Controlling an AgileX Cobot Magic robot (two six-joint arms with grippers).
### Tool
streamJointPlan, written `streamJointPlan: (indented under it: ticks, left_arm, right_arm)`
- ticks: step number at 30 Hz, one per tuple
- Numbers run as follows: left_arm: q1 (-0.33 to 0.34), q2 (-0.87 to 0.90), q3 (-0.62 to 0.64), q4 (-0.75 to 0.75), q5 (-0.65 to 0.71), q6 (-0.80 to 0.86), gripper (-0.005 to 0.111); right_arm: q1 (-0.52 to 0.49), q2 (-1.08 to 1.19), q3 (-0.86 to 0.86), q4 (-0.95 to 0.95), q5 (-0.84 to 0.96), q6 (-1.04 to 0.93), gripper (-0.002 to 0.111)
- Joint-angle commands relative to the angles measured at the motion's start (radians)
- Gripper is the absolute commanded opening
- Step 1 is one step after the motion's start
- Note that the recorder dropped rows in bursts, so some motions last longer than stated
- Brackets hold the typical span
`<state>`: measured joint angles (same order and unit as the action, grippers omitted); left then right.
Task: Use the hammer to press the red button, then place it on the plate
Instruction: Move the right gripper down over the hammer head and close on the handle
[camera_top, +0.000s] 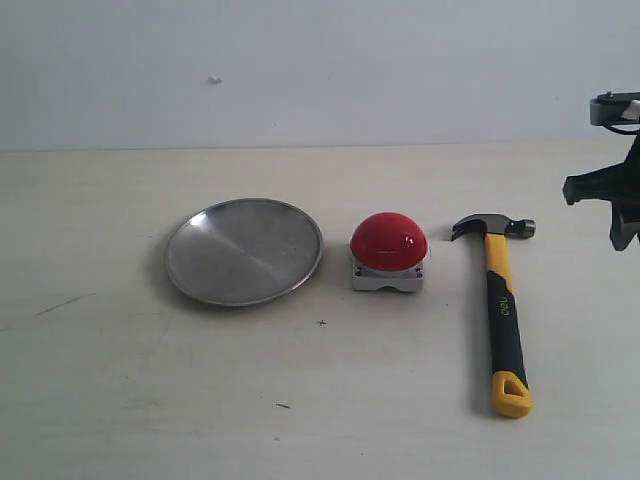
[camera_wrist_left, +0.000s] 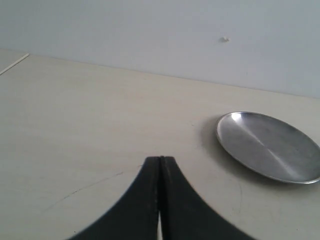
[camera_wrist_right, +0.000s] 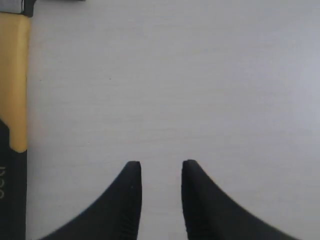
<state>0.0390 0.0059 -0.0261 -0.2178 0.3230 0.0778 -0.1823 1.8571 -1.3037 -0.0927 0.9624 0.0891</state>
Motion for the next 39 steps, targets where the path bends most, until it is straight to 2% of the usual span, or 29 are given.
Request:
streamJointPlan:
  ticks: [1,7,12,23,28,34,39]
  left_arm:
    - [0.001,-0.006,0.003,-0.002,-0.003,-0.004,0.000]
    - [0.001,-0.006,0.003,-0.002,-0.003,-0.004,0.000]
    - [0.001,-0.006,0.003,-0.002,-0.003,-0.004,0.000]
    - [0.001,-0.006,0.003,-0.002,-0.003,-0.004,0.000]
    - [0.001,-0.006,0.003,-0.002,-0.003,-0.004,0.000]
    - [0.001,-0.006,0.003,-0.002,-0.003,-0.004,0.000]
    - [0.001,-0.006,0.003,-0.002,-0.003,-0.004,0.000]
  right_arm:
    - [-0.004,0.053,-0.020,0.119,-0.015,-0.017,0.031]
    - [0.052,0.176,-0.125,0.276,-0.011,-0.028,0.047]
    - [0.105,0.237,-0.178,0.281,-0.046,-0.039,0.047]
    - [0.110,0.256,-0.186,0.310,-0.101,-0.035,0.046]
    - [0.118,0.288,-0.272,0.296,-0.037,0.017,0.053]
    - [0.171,0.383,-0.435,0.112,0.125,0.170,0.053]
    - [0.171,0.443,-0.457,0.133,0.137,0.166,0.053]
